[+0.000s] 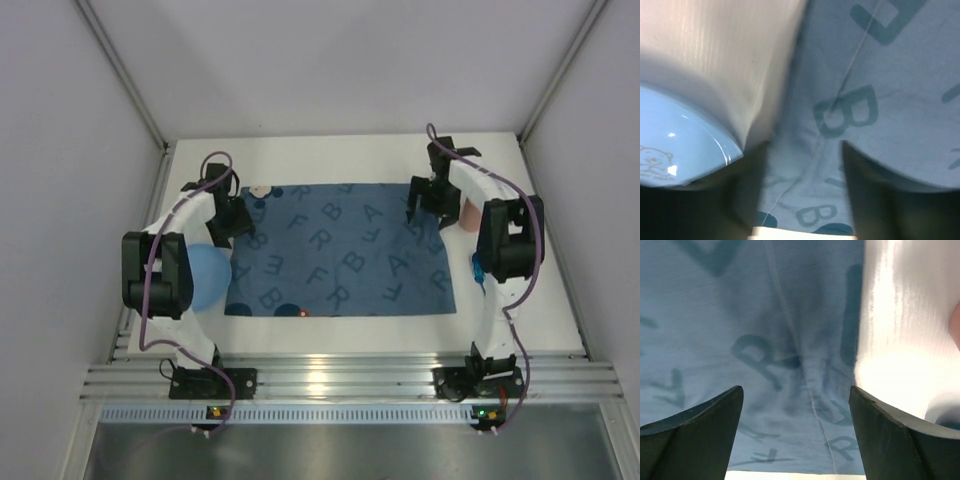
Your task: Set the dinner table for one person
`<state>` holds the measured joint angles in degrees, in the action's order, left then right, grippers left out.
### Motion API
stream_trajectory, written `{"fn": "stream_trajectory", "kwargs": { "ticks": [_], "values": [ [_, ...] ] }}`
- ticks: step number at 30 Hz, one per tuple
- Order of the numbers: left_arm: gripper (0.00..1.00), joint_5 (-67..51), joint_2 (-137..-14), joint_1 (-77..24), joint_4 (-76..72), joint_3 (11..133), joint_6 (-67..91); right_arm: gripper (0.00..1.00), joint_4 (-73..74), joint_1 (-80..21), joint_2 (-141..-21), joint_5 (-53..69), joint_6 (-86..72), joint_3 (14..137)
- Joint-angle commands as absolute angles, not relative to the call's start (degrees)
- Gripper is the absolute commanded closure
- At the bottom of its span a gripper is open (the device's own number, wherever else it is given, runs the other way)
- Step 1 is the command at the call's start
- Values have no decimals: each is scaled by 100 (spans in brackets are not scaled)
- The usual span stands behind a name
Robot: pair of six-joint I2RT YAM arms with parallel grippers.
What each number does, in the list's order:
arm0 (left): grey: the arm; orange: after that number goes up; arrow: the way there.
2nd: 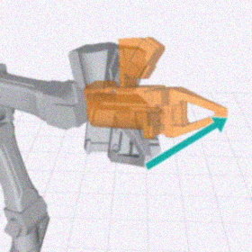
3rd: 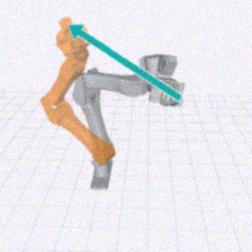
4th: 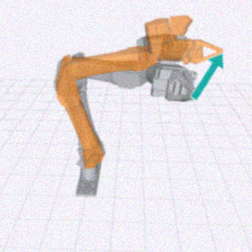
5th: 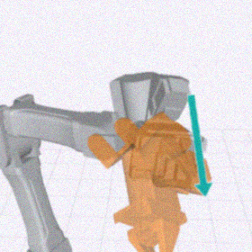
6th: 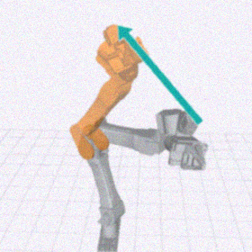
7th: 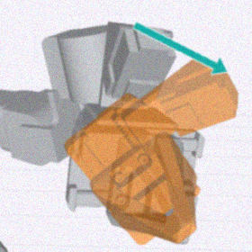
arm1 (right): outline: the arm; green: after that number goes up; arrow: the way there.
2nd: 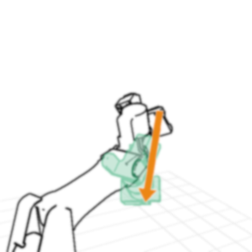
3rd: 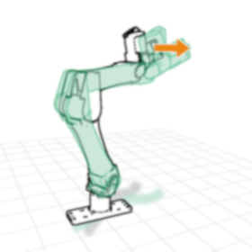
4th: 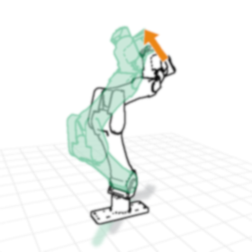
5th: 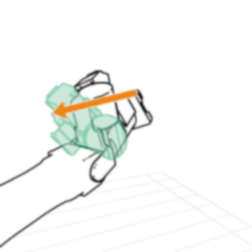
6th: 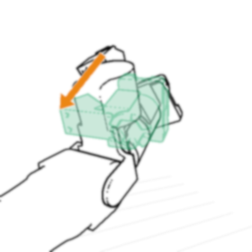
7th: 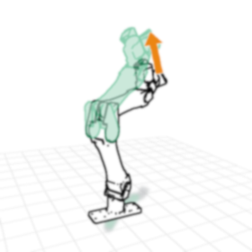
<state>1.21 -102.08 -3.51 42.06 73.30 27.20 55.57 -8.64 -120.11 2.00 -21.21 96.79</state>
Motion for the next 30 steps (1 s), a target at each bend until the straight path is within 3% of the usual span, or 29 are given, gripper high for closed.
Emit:
{"fn": "stream_trajectory", "kwargs": {
  "ticks": [1,4,5,10,17,30],
  "values": [
    [24,211,-9730,-430,4166,7312,2874,14,5598,-1177,-11199,255,-1995,10220],
    [10,193,-9607,-474,4210,7453,2935,13,5844,-1292,-10839,246,-2013,10844],
    [10,193,-9589,-483,4236,7514,2953,13,5880,-1292,-10733,211,-2030,11081],
    [11,150,-9483,-527,4298,7778,3067,10,6125,-941,-10266,-334,-2118,11364],
    [14,26,-9448,-562,4237,7805,3068,12,6565,191,-10793,-430,-2180,11681],
    [18,-378,-9817,-562,3929,7532,2909,16,6302,44,-11785,-632,-2030,11566]
  ]
}}
